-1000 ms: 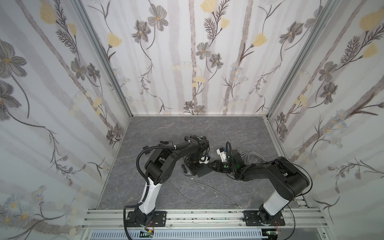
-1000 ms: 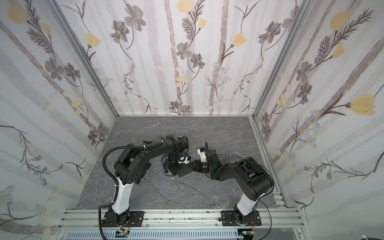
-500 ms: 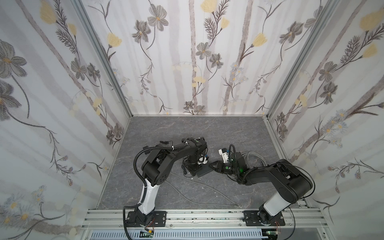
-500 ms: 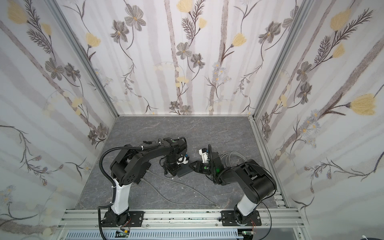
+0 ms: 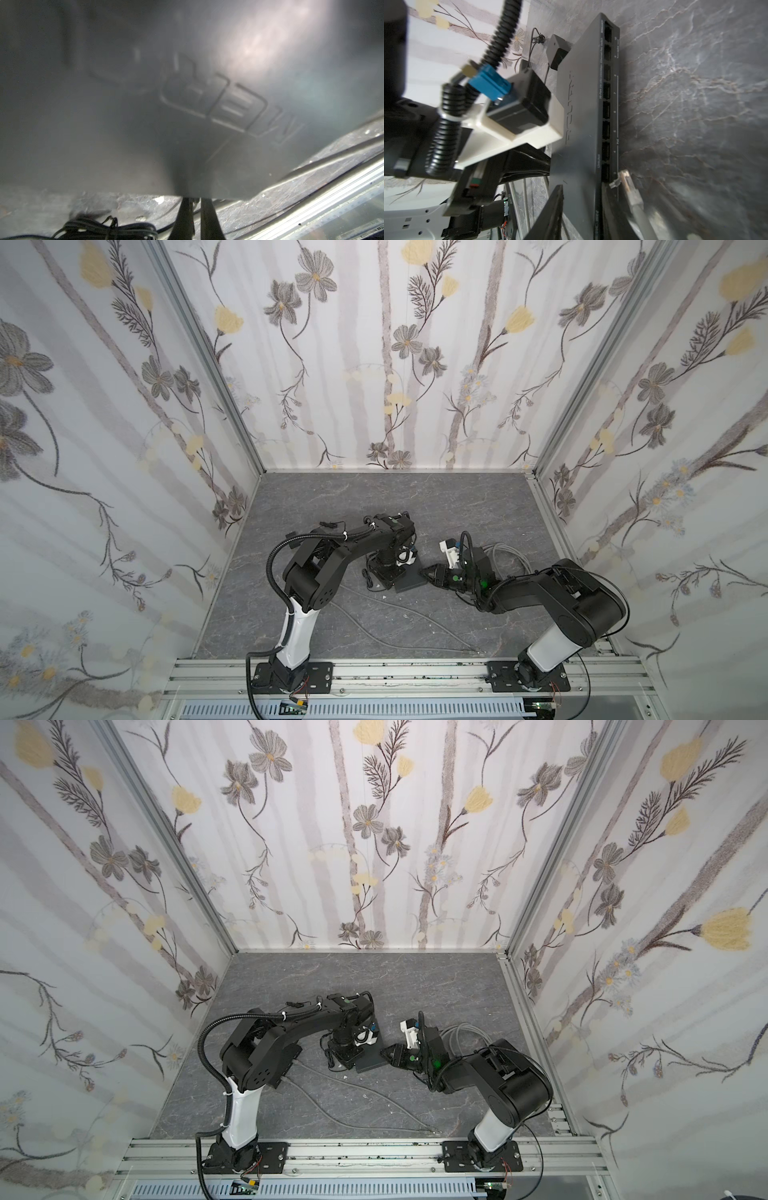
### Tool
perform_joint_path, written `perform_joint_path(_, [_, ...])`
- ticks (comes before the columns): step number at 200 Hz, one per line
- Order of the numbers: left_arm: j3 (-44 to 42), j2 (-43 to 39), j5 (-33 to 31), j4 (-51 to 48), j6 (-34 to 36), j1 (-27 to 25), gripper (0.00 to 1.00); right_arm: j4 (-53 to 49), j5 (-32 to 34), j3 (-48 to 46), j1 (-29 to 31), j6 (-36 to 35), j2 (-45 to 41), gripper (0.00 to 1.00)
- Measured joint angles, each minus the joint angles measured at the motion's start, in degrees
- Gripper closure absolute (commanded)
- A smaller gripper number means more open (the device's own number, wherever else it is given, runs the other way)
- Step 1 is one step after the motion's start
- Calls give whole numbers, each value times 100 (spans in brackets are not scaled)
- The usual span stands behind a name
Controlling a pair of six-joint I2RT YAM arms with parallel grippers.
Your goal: Insert the plug into the switch port
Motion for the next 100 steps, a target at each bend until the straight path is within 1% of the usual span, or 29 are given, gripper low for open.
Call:
perform_joint_path(26, [164,55,-103,2,-9,-9,100,-225,138,0,4,-17,-24,68])
perform_joint_path(74, [326,162,-197,-116,-22,-35,100,-258,369,0,131,-13,-70,68])
perform_joint_path(100, [358,190,-225,-175,31,-55,100,-160,385,0,146,9,-13,68])
